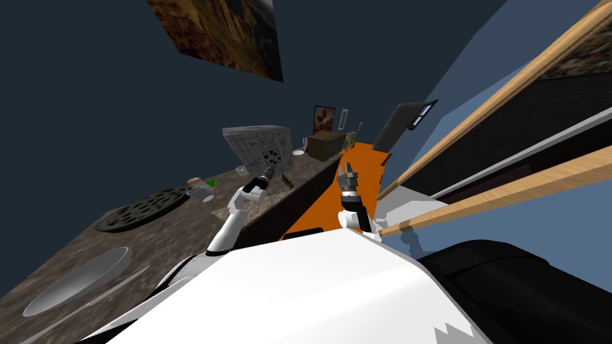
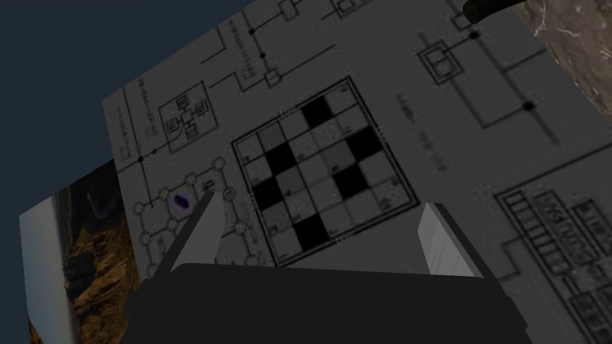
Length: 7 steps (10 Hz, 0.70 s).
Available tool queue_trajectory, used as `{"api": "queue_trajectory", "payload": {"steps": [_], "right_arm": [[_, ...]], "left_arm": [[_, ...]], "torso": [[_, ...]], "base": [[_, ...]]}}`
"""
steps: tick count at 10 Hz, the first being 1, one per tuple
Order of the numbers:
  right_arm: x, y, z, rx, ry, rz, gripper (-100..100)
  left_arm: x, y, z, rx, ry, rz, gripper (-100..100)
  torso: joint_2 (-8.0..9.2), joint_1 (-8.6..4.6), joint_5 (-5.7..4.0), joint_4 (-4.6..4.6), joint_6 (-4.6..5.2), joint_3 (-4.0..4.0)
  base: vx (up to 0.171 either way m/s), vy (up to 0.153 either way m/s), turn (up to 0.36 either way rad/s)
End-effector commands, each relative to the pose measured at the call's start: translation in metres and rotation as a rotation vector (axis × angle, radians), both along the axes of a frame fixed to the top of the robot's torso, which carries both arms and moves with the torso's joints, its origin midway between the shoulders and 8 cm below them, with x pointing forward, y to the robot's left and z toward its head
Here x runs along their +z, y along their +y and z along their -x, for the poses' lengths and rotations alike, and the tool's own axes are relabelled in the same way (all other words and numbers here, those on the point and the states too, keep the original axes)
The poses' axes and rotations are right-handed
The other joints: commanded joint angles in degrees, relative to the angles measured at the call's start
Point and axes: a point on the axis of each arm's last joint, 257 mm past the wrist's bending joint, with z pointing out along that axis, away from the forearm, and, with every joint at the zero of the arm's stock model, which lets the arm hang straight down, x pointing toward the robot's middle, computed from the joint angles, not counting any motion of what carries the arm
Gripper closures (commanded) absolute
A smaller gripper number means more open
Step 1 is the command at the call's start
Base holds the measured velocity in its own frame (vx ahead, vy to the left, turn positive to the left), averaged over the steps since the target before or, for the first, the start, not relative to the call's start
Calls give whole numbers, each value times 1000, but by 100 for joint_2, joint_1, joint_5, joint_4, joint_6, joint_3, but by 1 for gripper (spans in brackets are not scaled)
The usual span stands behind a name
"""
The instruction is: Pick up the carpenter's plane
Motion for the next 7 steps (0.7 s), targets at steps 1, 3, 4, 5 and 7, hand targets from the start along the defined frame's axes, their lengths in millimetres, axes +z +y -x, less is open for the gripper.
{"api": "queue_trajectory", "payload": {"steps": [1, 3, 4, 5, 7], "right_arm": [[0, 0, 0, 0, 0, 0, 0], [0, 0, 0, 0, 0, 0, 0], [0, 0, 0, 0, 0, 0, 0], [0, 0, 0, 0, 0, 0, 0], [0, 0, 0, 0, 0, 0, 0]], "left_arm": [[-4, 1, -9, 6, 36, -28, -100], [-11, 6, -18, 15, 83, -66, -100], [-14, 8, -21, 21, 105, -73, -100], [-18, 13, -29, 26, 131, -102, -100], [-22, 15, -32, 34, 163, -112, -100]], "torso": [[0, 0, 0, 0, 0, 0], [4, 0, 0, 1, -3, 2], [3, -2, 0, 0, 0, 2], [3, 0, 0, 0, -3, 2], [2, 0, 0, 0, -2, 1]], "base": [[9, 2, -43], [4, -2, -36], [7, 0, -57], [10, 1, -87], [7, 2, -30]]}}
